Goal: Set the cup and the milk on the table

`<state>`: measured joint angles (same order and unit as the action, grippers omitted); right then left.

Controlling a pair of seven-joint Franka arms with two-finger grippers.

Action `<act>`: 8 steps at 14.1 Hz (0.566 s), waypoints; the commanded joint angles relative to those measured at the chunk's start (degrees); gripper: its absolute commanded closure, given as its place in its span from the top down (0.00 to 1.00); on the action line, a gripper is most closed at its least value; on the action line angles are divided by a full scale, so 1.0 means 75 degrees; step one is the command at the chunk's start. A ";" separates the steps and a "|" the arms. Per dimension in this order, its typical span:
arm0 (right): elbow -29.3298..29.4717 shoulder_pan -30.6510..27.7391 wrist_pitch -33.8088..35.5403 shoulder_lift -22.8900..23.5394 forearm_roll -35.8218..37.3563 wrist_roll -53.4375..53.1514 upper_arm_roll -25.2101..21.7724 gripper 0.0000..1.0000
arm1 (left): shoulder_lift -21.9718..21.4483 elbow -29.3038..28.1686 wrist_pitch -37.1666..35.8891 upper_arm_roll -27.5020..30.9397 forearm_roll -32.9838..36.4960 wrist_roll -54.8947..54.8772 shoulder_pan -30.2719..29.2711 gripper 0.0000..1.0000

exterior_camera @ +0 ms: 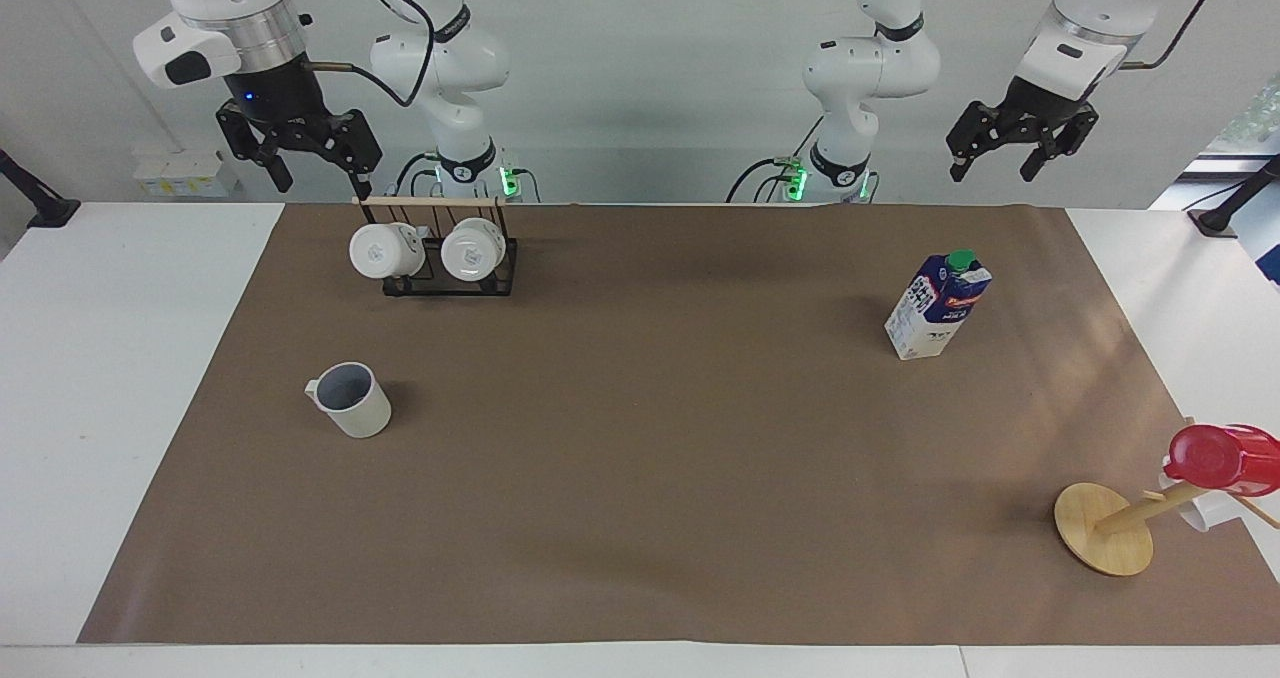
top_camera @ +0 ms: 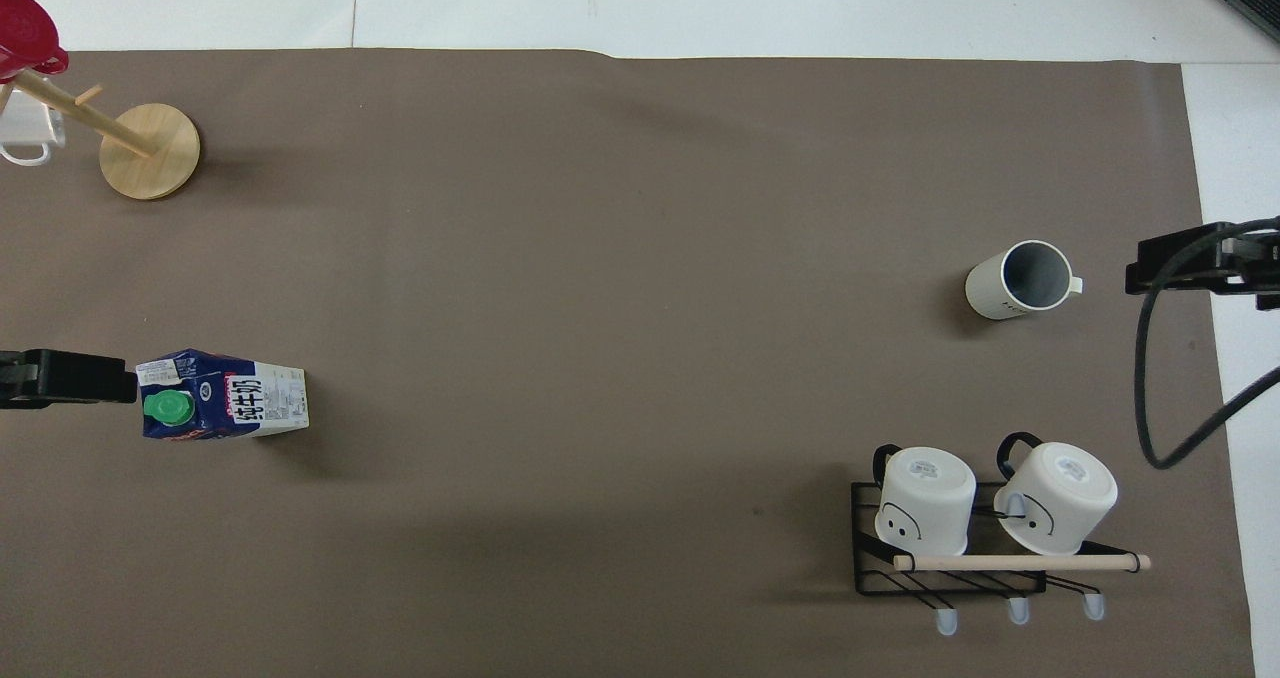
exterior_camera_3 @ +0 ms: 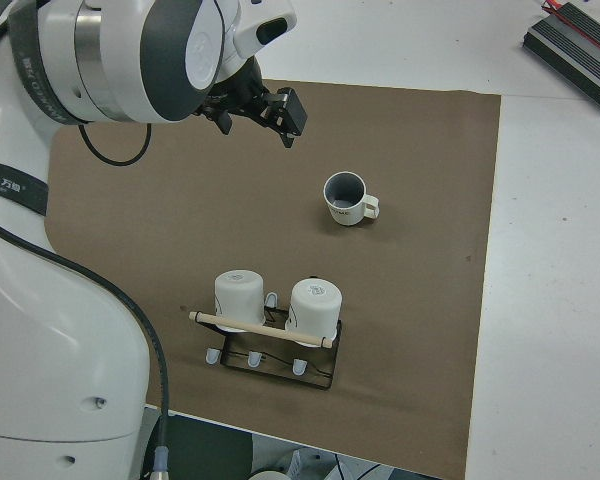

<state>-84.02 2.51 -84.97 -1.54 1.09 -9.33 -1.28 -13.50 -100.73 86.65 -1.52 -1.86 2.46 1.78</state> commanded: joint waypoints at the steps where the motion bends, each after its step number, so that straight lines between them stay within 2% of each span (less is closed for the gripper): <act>1: -0.0106 -0.0089 0.0068 -0.0112 -0.0158 0.0166 0.0006 1.00 | -0.0063 -0.0010 -0.0140 -0.0079 0.0061 0.0024 -0.0202 1.00; 8: -0.0106 -0.0089 0.0068 -0.0112 -0.0158 0.0166 0.0006 1.00 | -0.0051 -0.0373 0.0000 -0.0021 0.0061 0.0059 -0.0225 1.00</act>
<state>-84.03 2.51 -84.97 -1.54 1.09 -9.33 -1.28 -13.36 -101.96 86.52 -1.35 -1.86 2.48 1.10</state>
